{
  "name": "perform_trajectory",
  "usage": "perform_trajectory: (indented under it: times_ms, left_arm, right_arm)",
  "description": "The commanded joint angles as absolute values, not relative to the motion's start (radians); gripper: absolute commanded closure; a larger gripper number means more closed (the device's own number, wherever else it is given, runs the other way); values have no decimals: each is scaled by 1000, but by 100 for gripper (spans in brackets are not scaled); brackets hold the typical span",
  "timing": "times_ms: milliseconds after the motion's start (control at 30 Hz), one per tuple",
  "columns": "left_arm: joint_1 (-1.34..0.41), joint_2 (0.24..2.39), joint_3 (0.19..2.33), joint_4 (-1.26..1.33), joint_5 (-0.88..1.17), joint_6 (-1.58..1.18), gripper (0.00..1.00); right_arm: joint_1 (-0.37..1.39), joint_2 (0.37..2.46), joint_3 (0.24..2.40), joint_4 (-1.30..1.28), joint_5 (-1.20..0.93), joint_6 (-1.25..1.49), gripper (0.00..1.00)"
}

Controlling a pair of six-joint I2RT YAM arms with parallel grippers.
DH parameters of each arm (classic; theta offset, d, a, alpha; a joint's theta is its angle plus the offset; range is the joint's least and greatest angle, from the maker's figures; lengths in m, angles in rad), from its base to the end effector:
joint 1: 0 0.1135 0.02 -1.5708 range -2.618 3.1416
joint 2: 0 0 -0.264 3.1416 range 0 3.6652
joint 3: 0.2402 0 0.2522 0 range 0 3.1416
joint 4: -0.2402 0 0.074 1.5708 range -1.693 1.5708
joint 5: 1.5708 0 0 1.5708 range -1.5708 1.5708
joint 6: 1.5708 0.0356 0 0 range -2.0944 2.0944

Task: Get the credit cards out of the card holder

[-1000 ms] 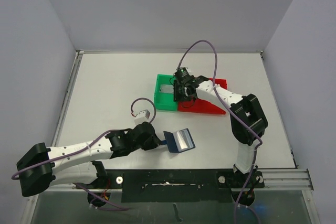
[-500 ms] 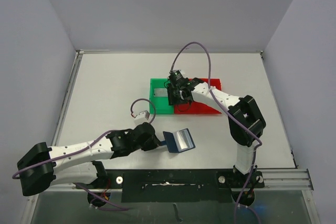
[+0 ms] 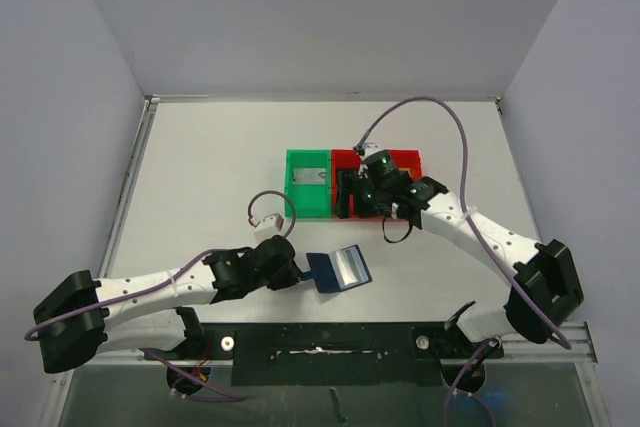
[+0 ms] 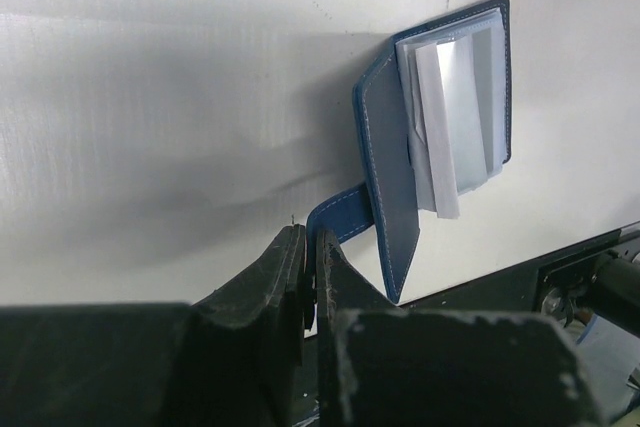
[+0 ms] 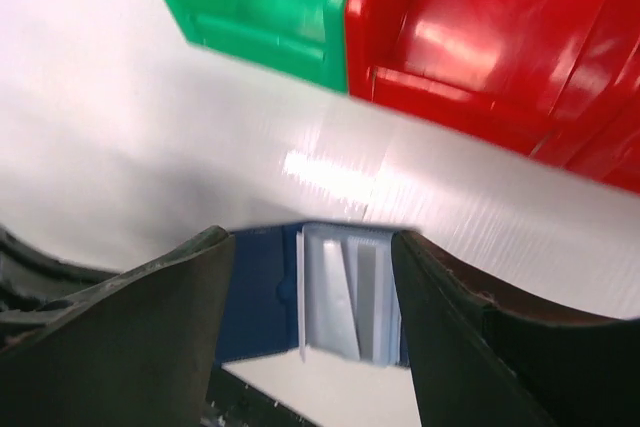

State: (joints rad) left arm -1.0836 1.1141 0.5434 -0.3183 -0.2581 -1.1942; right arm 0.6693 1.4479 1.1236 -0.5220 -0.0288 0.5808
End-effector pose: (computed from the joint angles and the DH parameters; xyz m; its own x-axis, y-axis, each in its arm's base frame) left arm 0.1066 -0.1817 0.1844 -0.8582 -0.3008 -0.4161 -0.0515 0.8568 -0.5131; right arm 0.2437 0.1941 0.2723 -0.8395 0.0352 -0.5423 -0.2088 0.9004 0.3817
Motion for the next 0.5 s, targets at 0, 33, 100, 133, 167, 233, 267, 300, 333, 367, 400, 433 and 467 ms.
perform_trajectory:
  times_ms: [0, 33, 100, 133, 167, 233, 267, 300, 333, 367, 400, 433, 467]
  left_arm:
    - [-1075, 1130, 542, -284, -269, -1197, 100]
    - [-1074, 1134, 544, -282, -266, -1195, 100]
    - [-1073, 1144, 549, -282, -261, -1189, 100]
    - [-1072, 1148, 555, -284, -260, -1185, 100]
    - [-1071, 1153, 560, -288, -259, -1181, 100]
    - [-1071, 1159, 568, -294, -259, -1175, 100]
    - [-1071, 1161, 572, -296, -258, -1173, 100]
    - [-1071, 1163, 573, -296, -258, -1171, 100]
    - [-1071, 1163, 574, -298, -257, -1169, 100]
    - [-1071, 1163, 574, -299, -257, -1170, 100]
    - [-1070, 1163, 574, -299, -256, -1171, 100]
    - [-1071, 1163, 572, -298, -256, -1171, 100]
    - [-1071, 1163, 572, -297, -256, -1171, 100]
  right_arm:
    - [670, 1343, 920, -373, -186, 699, 35]
    - [671, 1327, 880, -352, -200, 724, 35]
    - [673, 1308, 818, -317, -212, 763, 36]
    - [672, 1303, 795, -304, -221, 774, 36]
    - [672, 1301, 779, -296, -228, 784, 36]
    - [673, 1306, 759, -281, -246, 796, 37]
    - [676, 1310, 750, -270, -259, 799, 37]
    - [676, 1313, 742, -263, -269, 804, 37]
    - [680, 1318, 734, -253, -277, 807, 38]
    - [682, 1321, 729, -252, -281, 809, 38]
    - [685, 1327, 727, -249, -284, 810, 39]
    - [687, 1330, 725, -251, -286, 811, 39]
    - [689, 1333, 721, -251, -287, 811, 40]
